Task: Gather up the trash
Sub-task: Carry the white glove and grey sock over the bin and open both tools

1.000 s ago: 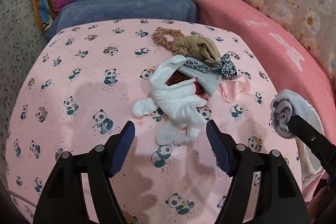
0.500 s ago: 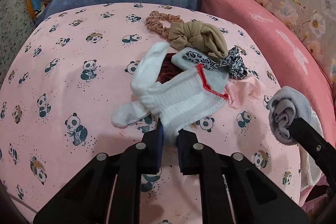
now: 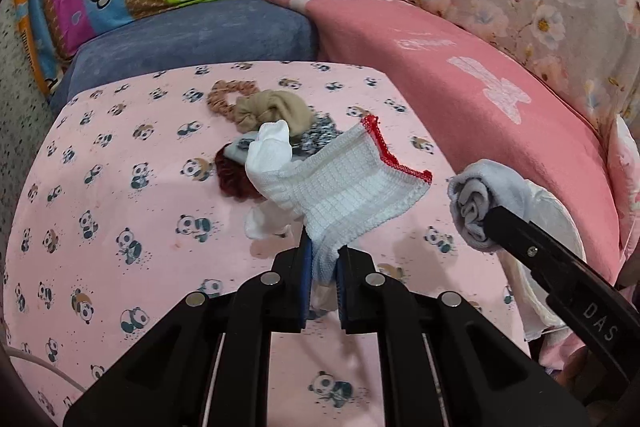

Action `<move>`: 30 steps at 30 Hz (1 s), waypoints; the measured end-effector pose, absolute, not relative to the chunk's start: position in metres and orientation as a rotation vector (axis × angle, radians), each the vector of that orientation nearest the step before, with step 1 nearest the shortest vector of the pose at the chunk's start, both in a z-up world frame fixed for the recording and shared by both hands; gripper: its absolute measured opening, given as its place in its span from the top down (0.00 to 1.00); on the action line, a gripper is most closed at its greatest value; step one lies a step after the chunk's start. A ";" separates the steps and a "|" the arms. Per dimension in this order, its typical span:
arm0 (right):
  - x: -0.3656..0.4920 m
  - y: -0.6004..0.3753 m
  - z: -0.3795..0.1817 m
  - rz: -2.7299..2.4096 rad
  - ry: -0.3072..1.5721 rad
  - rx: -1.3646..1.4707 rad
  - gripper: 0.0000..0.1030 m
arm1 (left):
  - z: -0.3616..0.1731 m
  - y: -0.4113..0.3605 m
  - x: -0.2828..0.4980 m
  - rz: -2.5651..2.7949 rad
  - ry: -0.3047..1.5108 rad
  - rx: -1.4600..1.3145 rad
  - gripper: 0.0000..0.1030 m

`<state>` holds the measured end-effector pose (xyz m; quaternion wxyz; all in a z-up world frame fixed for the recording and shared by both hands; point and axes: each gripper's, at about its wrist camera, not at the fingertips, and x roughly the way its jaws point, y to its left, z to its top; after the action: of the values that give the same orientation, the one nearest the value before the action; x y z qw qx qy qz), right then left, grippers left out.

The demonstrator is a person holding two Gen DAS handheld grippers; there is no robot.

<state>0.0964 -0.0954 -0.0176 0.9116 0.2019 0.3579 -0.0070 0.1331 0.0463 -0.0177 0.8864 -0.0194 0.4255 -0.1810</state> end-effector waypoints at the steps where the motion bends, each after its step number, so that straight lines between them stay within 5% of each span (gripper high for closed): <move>1: 0.093 -0.102 -0.016 -0.024 0.733 0.420 0.71 | -0.016 0.039 0.131 -0.391 0.881 -0.033 0.90; 26: -0.011 -0.302 -0.037 -0.392 0.646 0.602 0.71 | -0.022 -0.176 0.079 -0.782 0.900 0.171 0.87; 30: -0.016 -0.314 -0.040 -0.411 0.642 0.613 0.69 | -0.027 -0.184 0.076 -0.731 0.906 0.191 0.59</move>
<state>-0.0158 -0.3143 -0.0398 0.8828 0.2944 0.3082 -0.1973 0.0764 -0.1843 -0.0273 0.8310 0.0901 0.4270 -0.3448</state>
